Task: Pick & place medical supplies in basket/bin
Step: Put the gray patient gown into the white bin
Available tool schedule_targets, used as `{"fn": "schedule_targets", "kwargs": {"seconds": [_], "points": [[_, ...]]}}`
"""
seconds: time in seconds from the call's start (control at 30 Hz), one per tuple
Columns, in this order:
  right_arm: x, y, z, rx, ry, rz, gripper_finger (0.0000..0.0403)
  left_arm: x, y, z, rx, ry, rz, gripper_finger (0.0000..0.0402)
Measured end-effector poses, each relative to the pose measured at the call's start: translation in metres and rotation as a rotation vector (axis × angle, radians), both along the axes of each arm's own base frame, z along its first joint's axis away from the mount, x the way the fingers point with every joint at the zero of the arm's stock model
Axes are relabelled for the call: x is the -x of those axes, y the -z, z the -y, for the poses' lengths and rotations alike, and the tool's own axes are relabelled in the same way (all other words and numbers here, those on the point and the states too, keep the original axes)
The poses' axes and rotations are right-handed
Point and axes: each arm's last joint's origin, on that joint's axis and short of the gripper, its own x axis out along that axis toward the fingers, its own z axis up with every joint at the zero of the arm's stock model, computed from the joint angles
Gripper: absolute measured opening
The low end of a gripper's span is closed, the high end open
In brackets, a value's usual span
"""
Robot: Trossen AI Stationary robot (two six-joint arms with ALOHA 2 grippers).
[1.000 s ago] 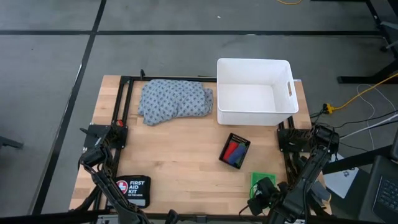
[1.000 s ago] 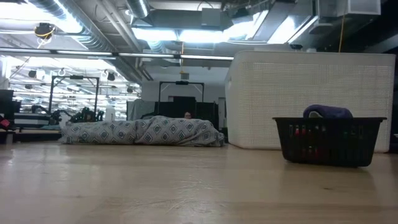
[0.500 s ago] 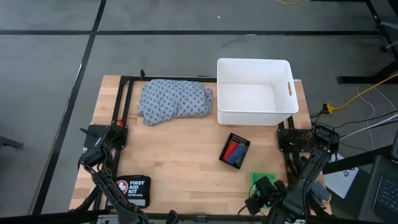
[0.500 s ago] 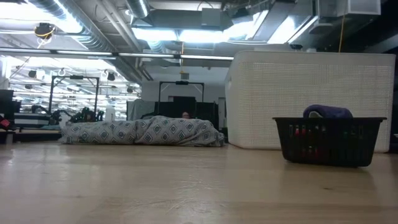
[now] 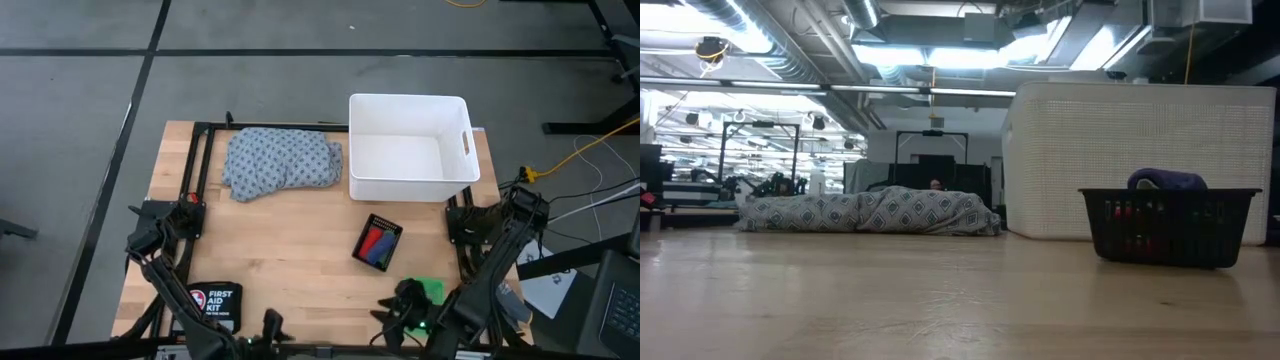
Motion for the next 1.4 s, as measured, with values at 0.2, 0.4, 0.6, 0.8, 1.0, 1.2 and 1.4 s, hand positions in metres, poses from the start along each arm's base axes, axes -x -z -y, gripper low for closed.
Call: {"fn": "schedule_targets", "kwargs": {"seconds": [0.2, 0.4, 0.6, 0.8, 1.0, 1.2, 1.4], "points": [[-0.031, -0.022, -0.01, 0.032, -0.19, 0.198, 0.019, -0.005, 0.007, -0.032, -0.079, -0.182, -0.069, 0.0184], [-0.042, -0.041, -0.02, 0.139, -0.352, 0.358, 0.019, -0.007, 0.035, -0.076, 0.053, -0.207, -0.103, 0.0184], [-0.037, -0.05, -0.027, 0.329, -0.398, 0.439, 0.019, 0.007, 0.068, -0.138, 0.264, -0.221, 0.042, 0.0184], [-0.021, -0.063, -0.038, 0.687, -0.346, 0.496, 0.019, 0.032, 0.075, -0.194, 0.309, -0.277, 0.163, 0.0184], [-0.011, -0.068, -0.043, 0.883, -0.413, 0.474, 0.019, 0.049, 0.072, -0.219, 0.321, -0.304, 0.21, 0.0184], [-0.022, -0.063, -0.042, 0.851, -0.681, 0.506, 0.019, 0.05, 0.068, -0.22, 0.316, -0.289, 0.267, 0.0184], [-0.028, -0.046, -0.037, 0.696, -0.996, 0.572, 0.019, 0.05, 0.064, -0.215, 0.289, -0.244, 0.307, 0.0184]]}}
